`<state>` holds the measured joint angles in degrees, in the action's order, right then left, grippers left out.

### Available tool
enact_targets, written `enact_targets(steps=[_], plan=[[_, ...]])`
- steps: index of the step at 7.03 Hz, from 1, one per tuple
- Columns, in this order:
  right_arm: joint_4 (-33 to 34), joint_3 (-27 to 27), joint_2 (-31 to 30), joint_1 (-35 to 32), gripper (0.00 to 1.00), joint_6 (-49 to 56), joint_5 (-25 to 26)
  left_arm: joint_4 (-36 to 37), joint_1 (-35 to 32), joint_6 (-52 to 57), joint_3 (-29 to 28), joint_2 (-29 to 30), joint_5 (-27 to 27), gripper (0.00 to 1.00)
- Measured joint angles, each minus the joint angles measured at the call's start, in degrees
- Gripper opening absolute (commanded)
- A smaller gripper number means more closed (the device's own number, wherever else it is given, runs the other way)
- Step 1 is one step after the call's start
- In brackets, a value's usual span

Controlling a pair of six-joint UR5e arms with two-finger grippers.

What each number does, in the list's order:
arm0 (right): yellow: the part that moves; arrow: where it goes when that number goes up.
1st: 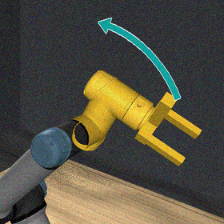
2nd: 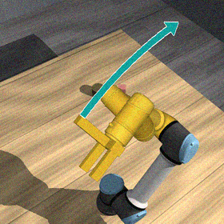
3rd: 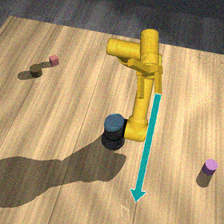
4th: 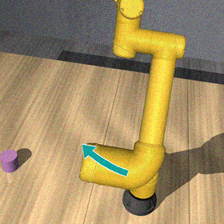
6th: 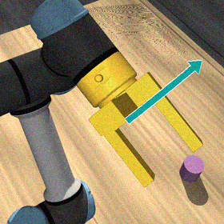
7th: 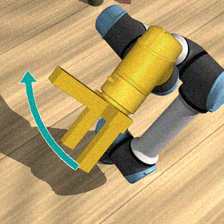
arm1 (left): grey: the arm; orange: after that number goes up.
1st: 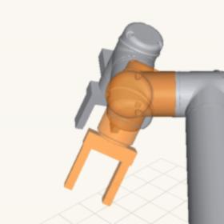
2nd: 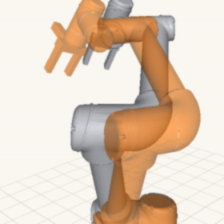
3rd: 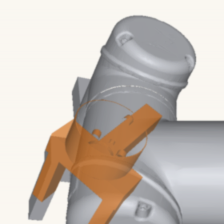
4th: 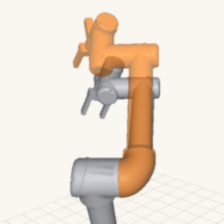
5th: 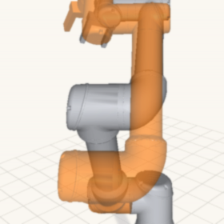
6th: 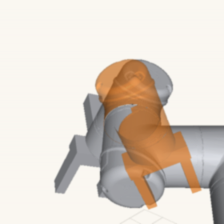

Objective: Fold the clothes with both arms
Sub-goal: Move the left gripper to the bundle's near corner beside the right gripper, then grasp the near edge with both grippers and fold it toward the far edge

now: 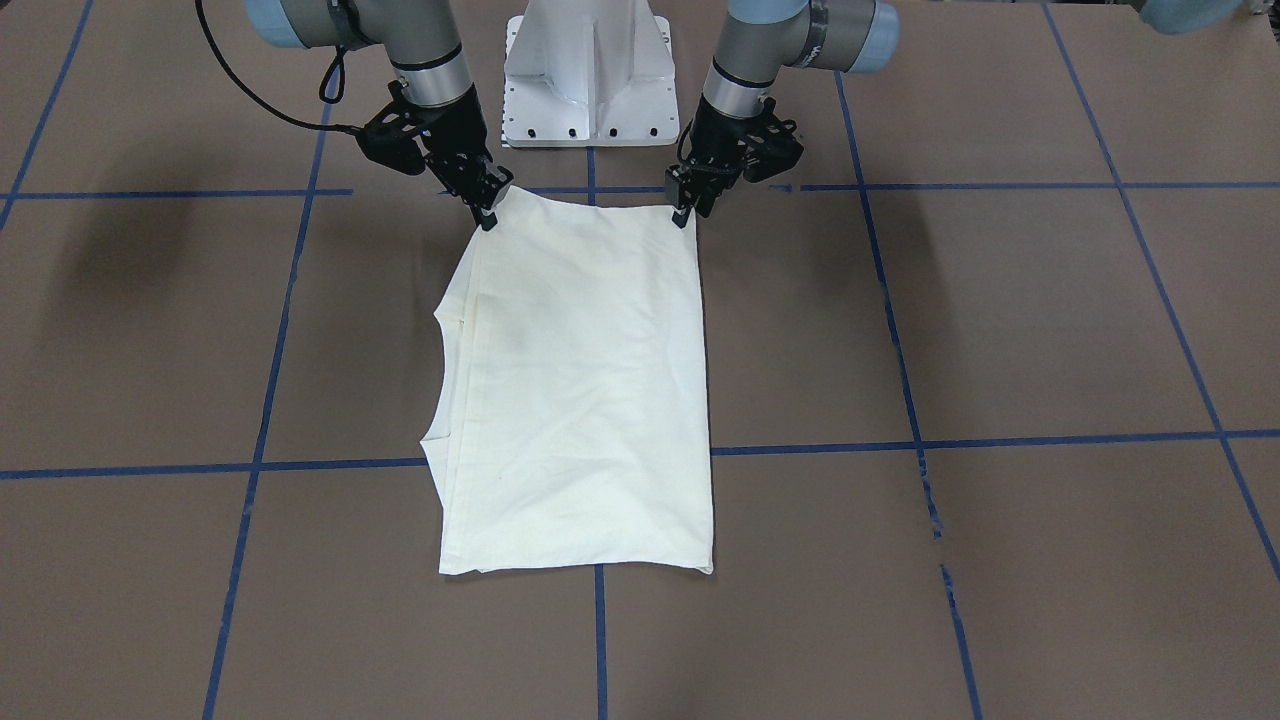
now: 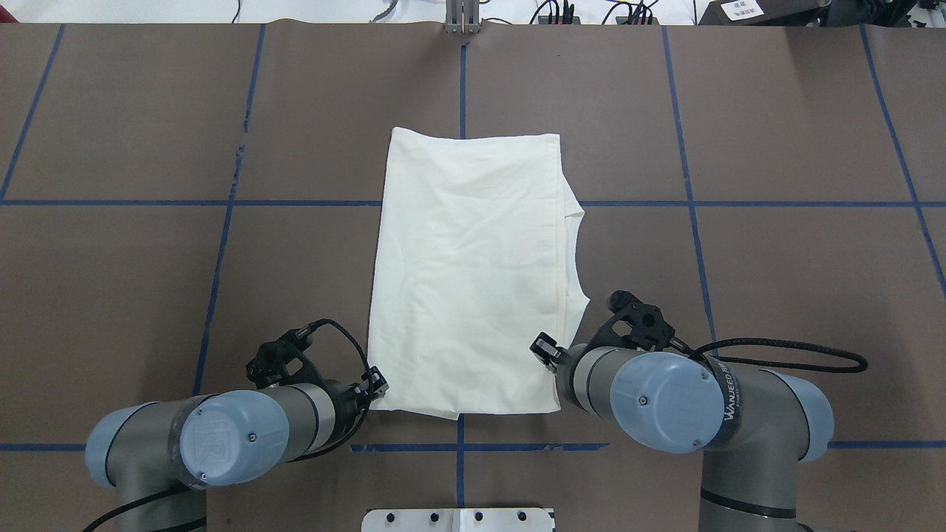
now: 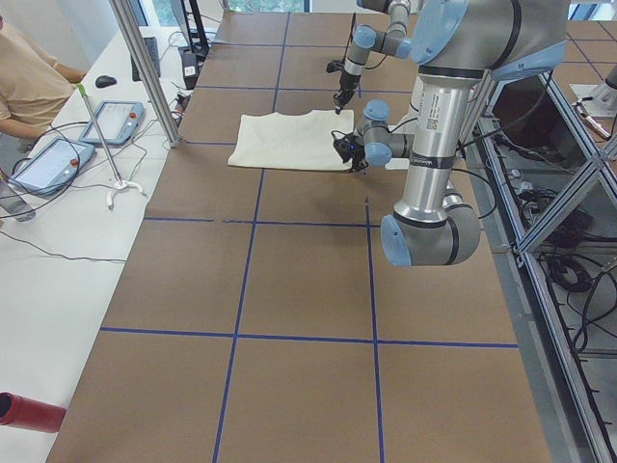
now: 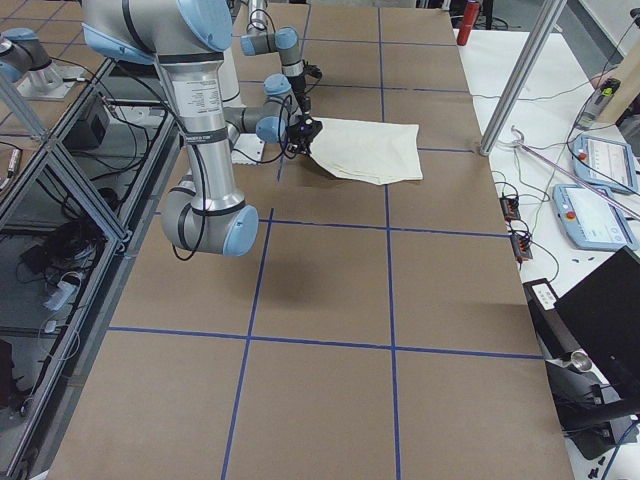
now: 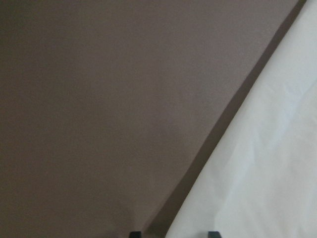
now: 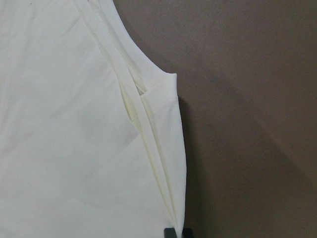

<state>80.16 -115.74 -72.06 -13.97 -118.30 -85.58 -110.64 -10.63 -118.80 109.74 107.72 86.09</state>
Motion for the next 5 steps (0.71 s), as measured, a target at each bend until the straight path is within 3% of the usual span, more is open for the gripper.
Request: enact_targets(steps=[1,2,5], plan=[[0.0,-0.04,0.0,0.0,0.0,0.0,-0.02,-0.01,0.45,-0.07,-0.16,0.07,-0.03,0.27],[0.0,-0.07,-0.01,0.0,0.0,0.0,-0.03,-0.02,0.71,-0.12,-0.21,0.13,-0.04,0.0],[0.0,-0.09,-0.01,0.0,0.0,0.0,-0.03,0.0,0.85,-0.2,0.03,0.19,0.03,0.0]])
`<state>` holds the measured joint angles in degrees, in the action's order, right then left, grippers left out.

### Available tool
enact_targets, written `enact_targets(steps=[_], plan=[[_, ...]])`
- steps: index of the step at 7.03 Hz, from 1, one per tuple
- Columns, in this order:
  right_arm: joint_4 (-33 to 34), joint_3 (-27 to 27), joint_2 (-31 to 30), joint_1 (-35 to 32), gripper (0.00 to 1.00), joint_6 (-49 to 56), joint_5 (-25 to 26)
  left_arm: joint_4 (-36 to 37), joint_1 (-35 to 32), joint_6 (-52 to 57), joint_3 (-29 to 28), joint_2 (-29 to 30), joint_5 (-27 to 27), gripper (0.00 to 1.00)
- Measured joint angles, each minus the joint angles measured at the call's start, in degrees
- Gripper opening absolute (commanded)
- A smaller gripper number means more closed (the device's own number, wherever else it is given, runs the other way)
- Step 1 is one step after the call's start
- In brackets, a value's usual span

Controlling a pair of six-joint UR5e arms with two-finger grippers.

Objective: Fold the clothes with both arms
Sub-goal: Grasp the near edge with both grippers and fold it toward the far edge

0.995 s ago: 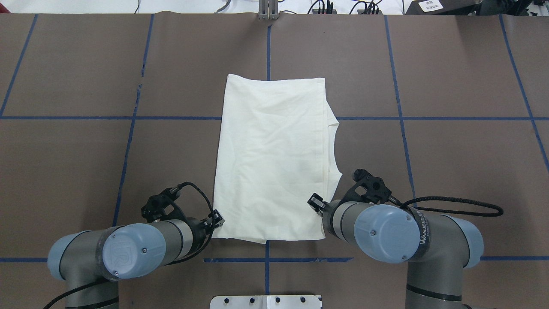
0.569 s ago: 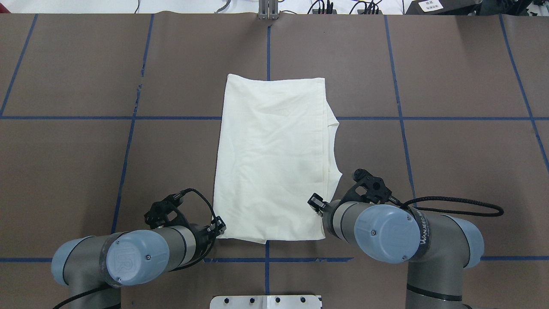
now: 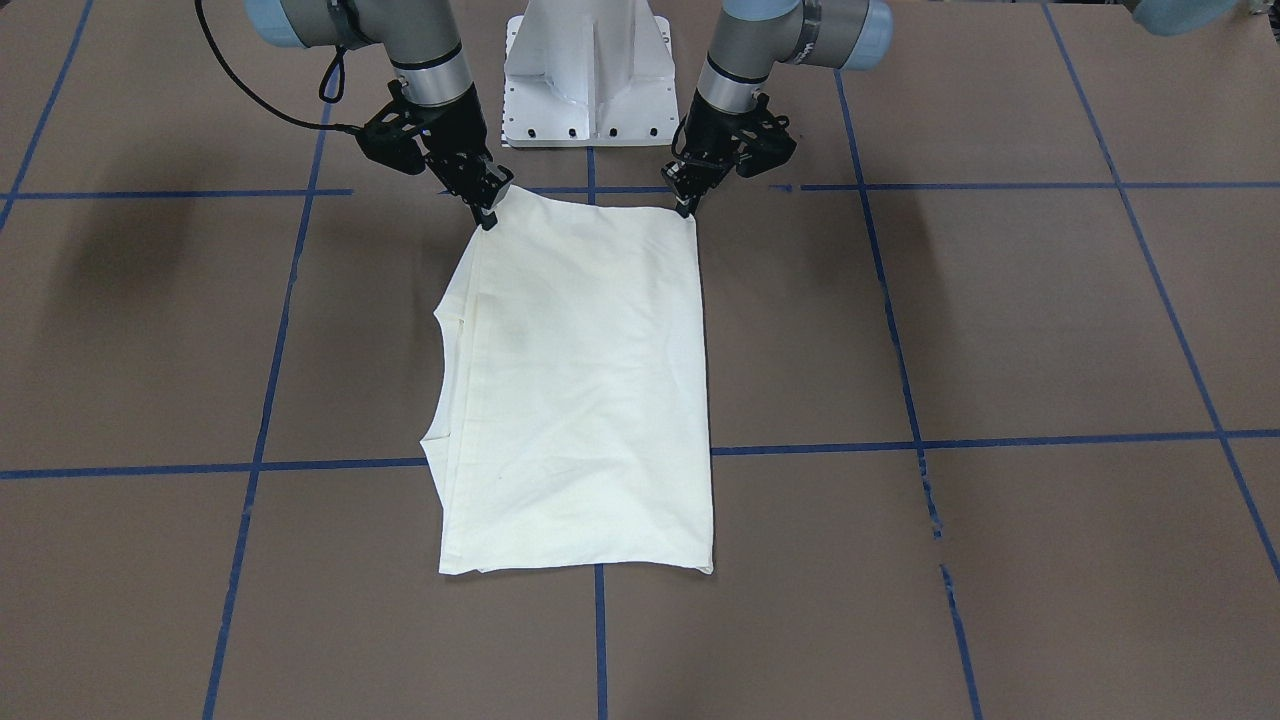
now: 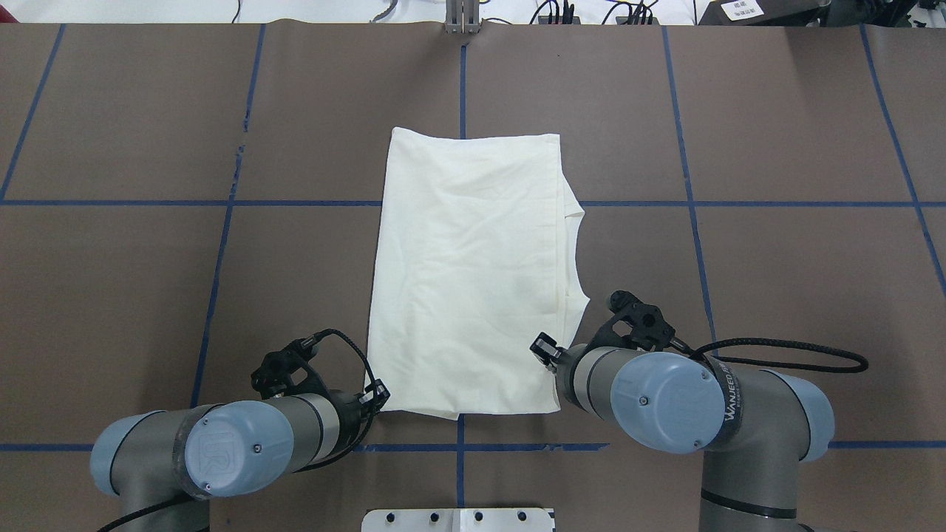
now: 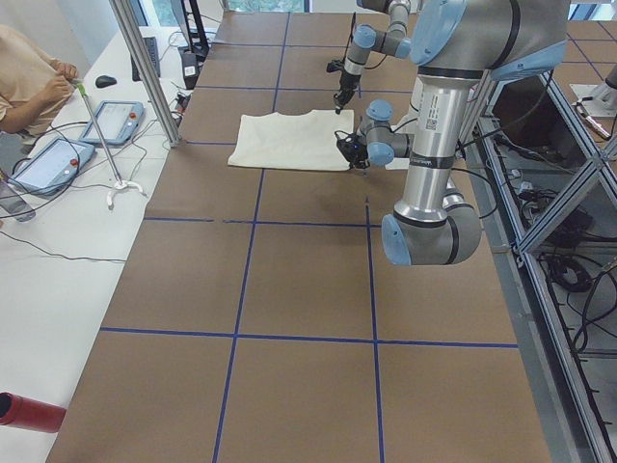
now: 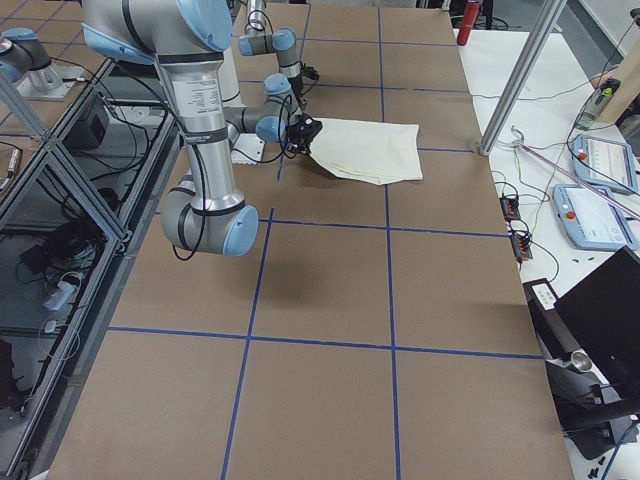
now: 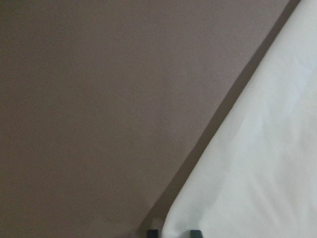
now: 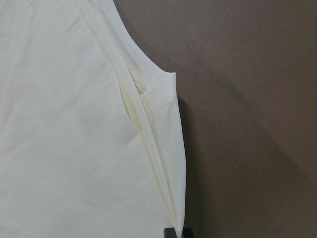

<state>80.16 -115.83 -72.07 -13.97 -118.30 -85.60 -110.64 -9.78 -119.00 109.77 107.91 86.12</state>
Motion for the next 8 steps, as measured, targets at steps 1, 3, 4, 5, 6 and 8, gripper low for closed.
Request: enact_targets(steps=[1,3,4,5,6,8], plan=[[0.0,0.04,-0.05,0.0,0.0,0.0,0.0,0.04,-0.07,0.01,0.11,0.04,0.06,0.0],[0.0,-0.09,-0.14,-0.03,0.0,-0.06,0.02,0.79,-0.69,0.19,5.83,-2.09,0.21,0.0],[0.06,-0.91,-0.33,-0.06,0.0,-0.17,0.08,1.53,-0.58,-0.06,10.86,-4.68,0.23,0.0],[0.22,-2.8,-0.88,0.4,0.0,-0.39,0.11,1.88,0.03,-1.48,14.2,-5.98,0.21,0.0],[0.25,-4.71,-1.54,1.39,0.0,-0.61,0.11,2.04,1.41,-4.0,16.96,-6.44,0.13,0.0],[0.04,-8.66,-2.11,2.61,0.0,-0.84,-0.44,2.75,3.82,-9.08,21.31,-5.8,-0.1,0.0]])
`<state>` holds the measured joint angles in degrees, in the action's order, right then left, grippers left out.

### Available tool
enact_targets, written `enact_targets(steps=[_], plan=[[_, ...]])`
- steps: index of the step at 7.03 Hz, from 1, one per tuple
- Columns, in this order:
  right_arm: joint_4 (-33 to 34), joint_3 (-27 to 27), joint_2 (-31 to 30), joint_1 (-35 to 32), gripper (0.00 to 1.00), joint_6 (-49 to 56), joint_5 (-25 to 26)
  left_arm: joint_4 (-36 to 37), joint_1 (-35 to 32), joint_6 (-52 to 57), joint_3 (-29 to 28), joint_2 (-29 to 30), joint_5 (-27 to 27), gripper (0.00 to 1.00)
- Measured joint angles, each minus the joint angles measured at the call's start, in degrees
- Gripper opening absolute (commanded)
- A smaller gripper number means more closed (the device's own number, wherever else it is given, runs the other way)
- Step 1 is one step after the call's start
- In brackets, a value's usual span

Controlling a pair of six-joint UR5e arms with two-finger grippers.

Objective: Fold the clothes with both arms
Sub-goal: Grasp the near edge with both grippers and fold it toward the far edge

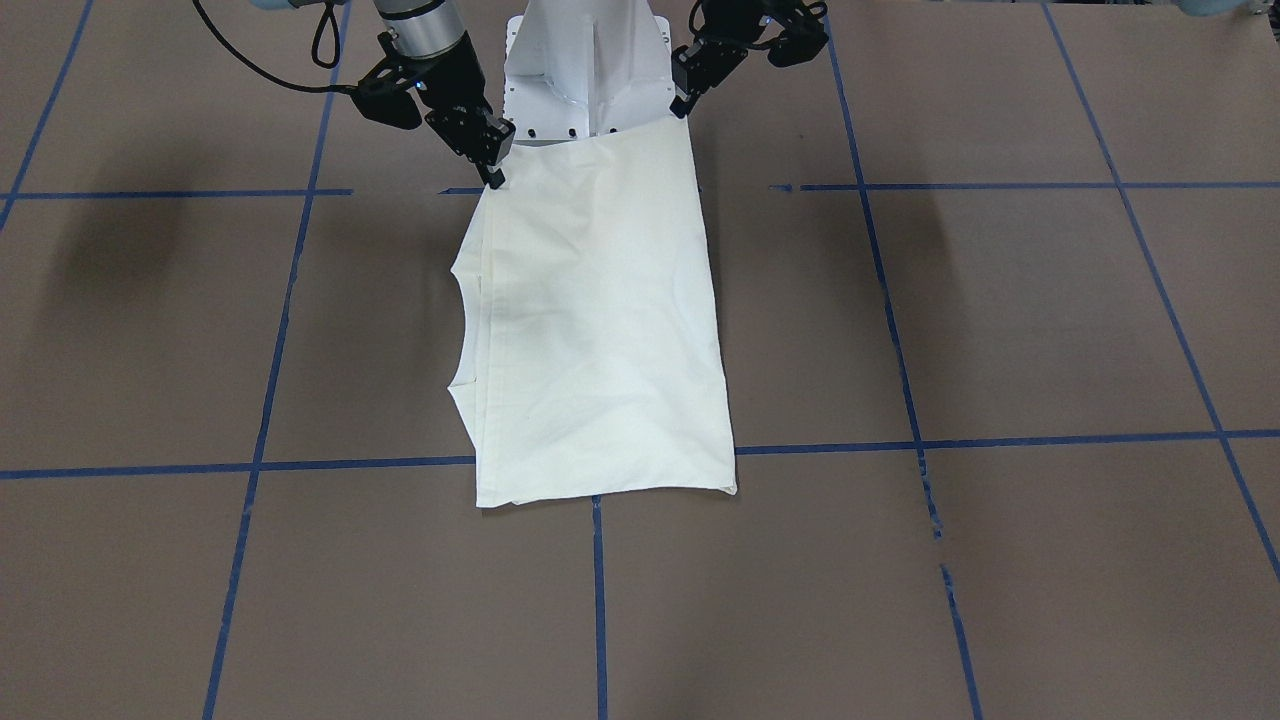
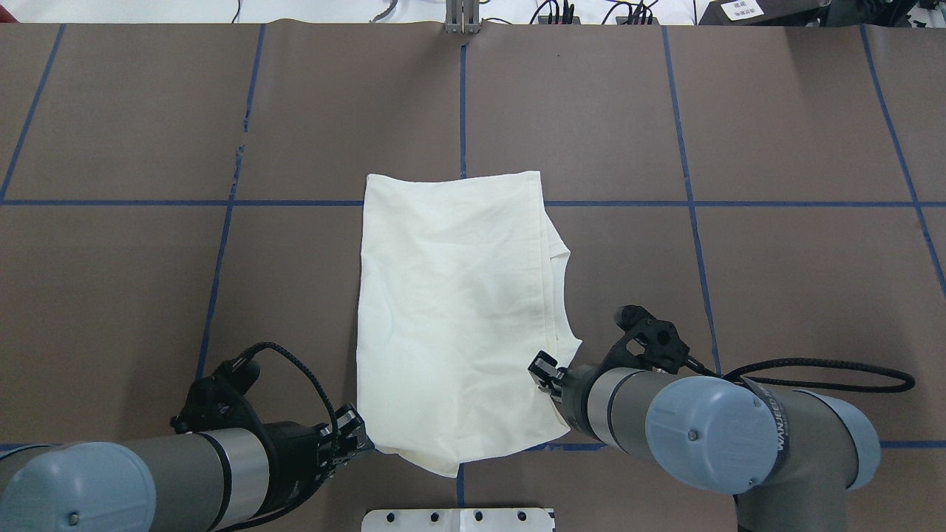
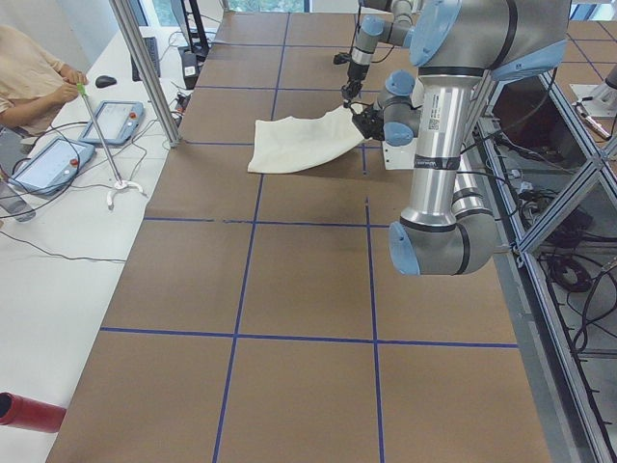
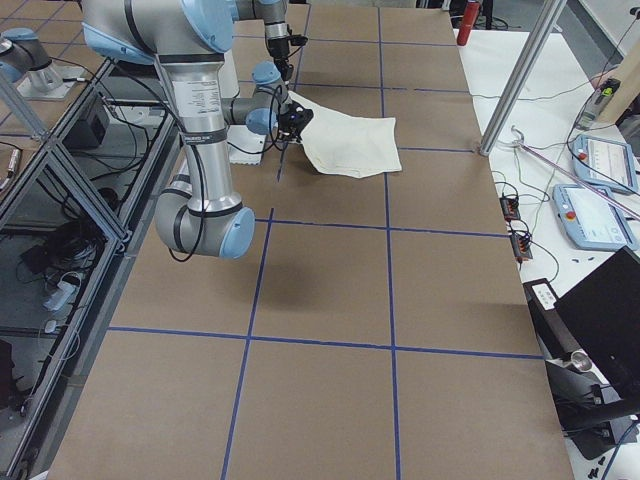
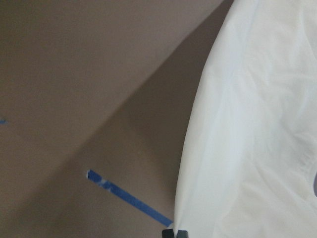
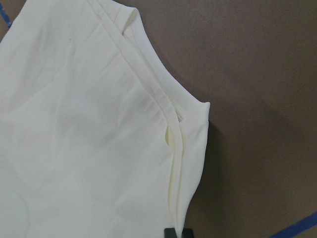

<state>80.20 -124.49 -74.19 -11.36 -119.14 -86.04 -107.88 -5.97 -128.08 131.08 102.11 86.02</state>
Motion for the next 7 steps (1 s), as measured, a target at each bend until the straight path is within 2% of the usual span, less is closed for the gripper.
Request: enact_targets(steps=[2,3,5,7], plan=[[-0.02,-3.35,-1.35,-0.42,0.0,0.02,-0.86,6.31,-0.47,-0.07,3.15,3.2,-0.62,0.0],[0.0,-3.42,-1.46,-2.26,0.0,0.2,-1.26,8.58,-2.7,4.15,2.8,4.97,-1.42,0.0],[0.0,0.33,1.76,-9.83,0.0,0.45,-6.6,10.02,-10.22,14.56,0.57,8.03,-1.17,0.0],[-0.07,6.56,6.42,-15.39,0.0,0.49,-11.25,10.08,-13.51,19.08,-4.0,8.73,-0.49,0.0]])
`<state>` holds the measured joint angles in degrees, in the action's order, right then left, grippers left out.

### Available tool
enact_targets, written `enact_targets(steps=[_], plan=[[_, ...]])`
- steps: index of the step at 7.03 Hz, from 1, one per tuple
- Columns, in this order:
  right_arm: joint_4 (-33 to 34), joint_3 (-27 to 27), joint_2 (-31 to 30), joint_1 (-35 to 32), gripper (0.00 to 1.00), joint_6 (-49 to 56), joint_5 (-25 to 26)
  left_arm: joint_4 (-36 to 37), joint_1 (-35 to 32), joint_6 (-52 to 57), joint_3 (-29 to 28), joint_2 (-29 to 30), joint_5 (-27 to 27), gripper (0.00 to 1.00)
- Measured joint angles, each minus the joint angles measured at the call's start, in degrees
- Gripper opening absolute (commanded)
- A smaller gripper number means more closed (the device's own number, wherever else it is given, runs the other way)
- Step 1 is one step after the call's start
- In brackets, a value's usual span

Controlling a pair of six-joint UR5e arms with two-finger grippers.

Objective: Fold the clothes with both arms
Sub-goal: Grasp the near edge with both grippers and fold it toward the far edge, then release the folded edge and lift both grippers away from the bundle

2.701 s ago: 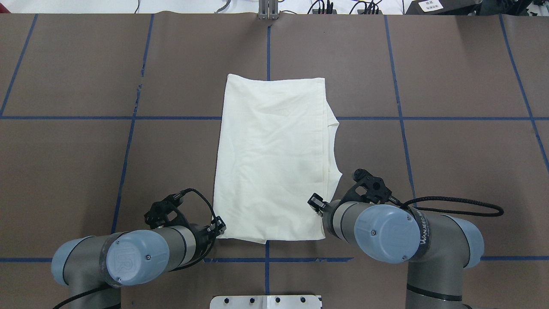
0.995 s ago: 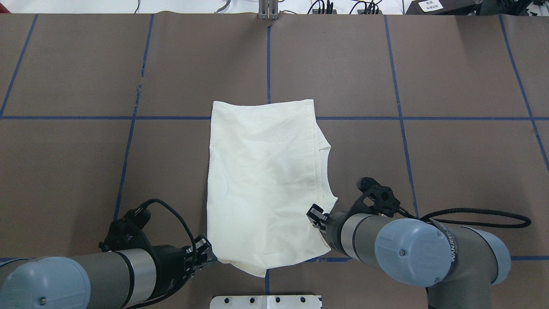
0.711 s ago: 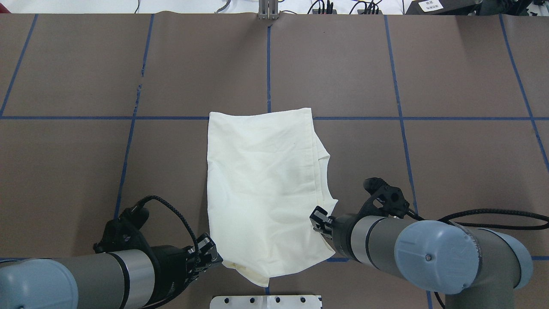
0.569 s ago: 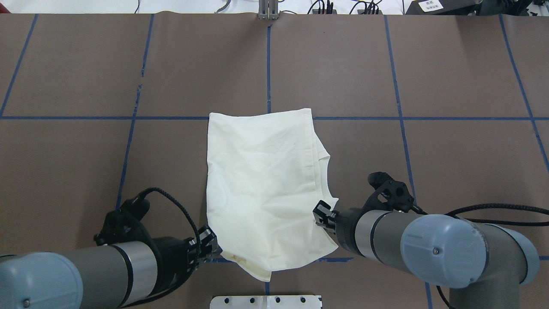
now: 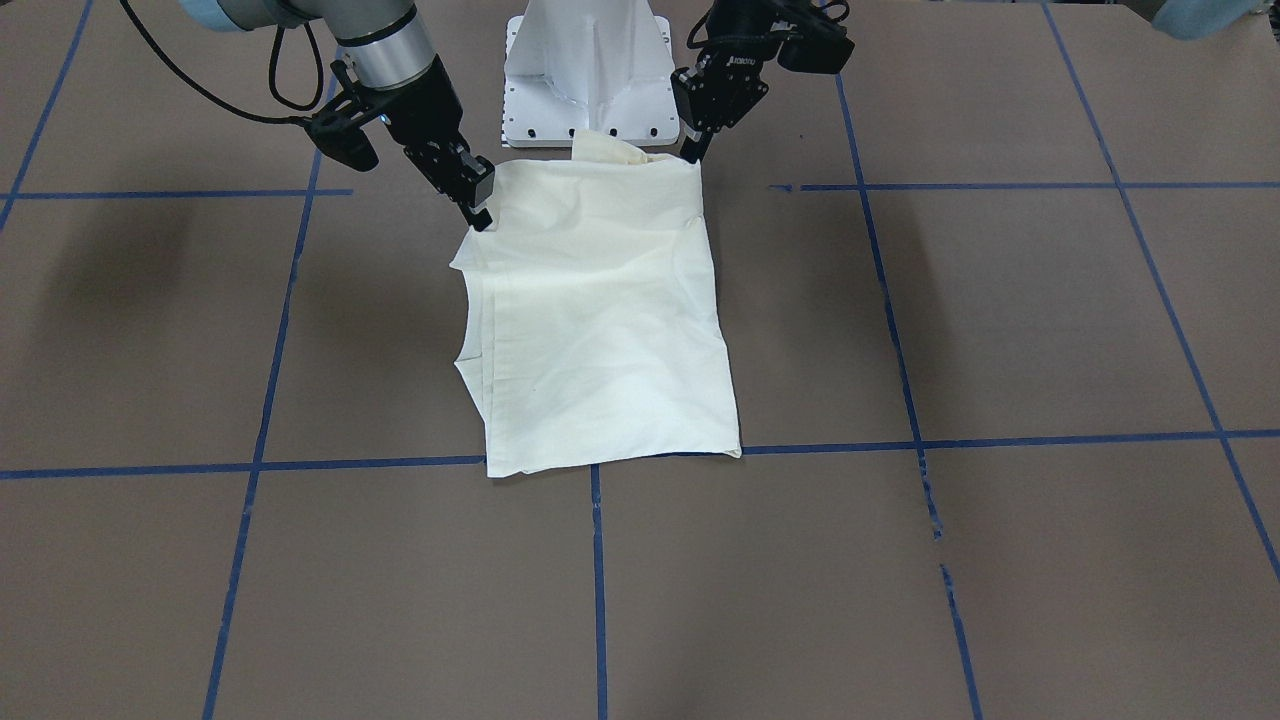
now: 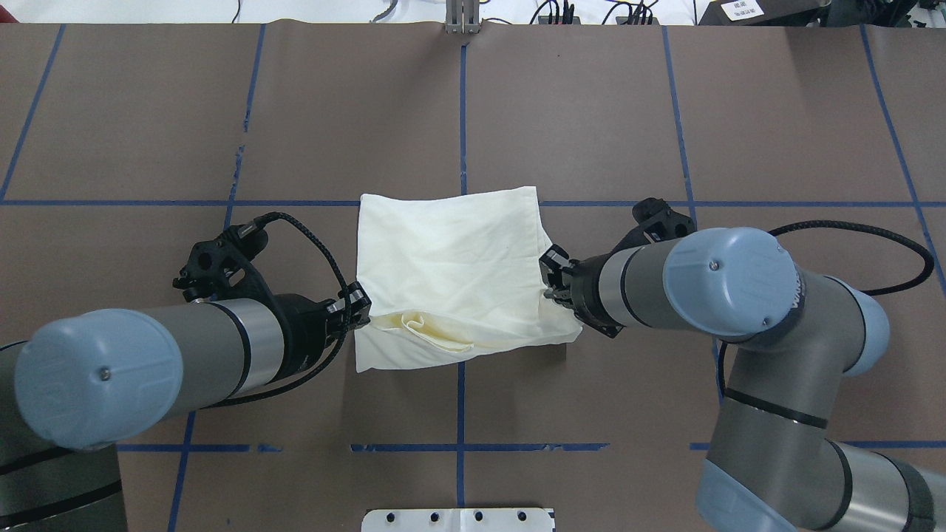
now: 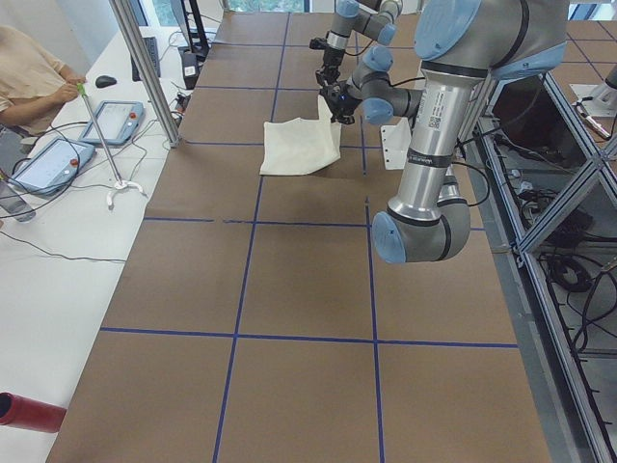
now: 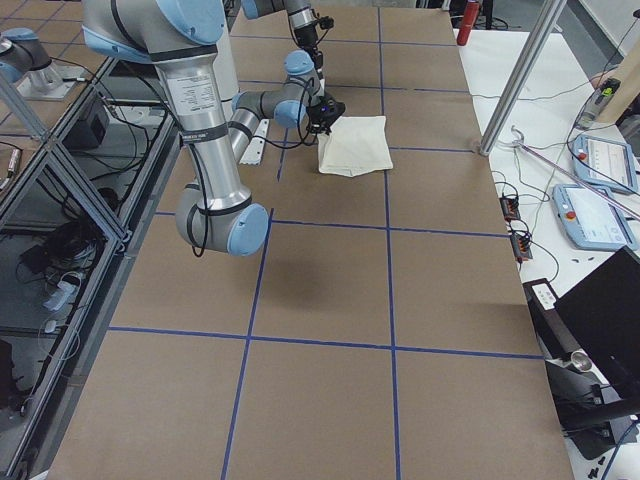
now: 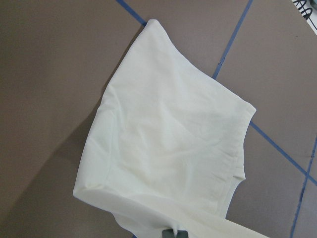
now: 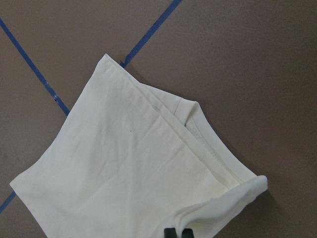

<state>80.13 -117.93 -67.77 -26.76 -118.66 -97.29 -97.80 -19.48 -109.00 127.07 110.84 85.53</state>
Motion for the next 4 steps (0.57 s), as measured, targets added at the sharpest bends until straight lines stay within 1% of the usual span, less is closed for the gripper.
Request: enact_targets(steps=[2,4], plan=[[0.0,4.08,2.77,-2.46,0.0,0.24,-0.8,-1.4,-2.57,3.29,-5.21,0.93,0.02,0.0],[-0.05,9.83,6.74,-3.83,0.0,0.8,-1.04,-7.16,-5.8,4.7,-13.13,3.0,-0.01,0.0]])
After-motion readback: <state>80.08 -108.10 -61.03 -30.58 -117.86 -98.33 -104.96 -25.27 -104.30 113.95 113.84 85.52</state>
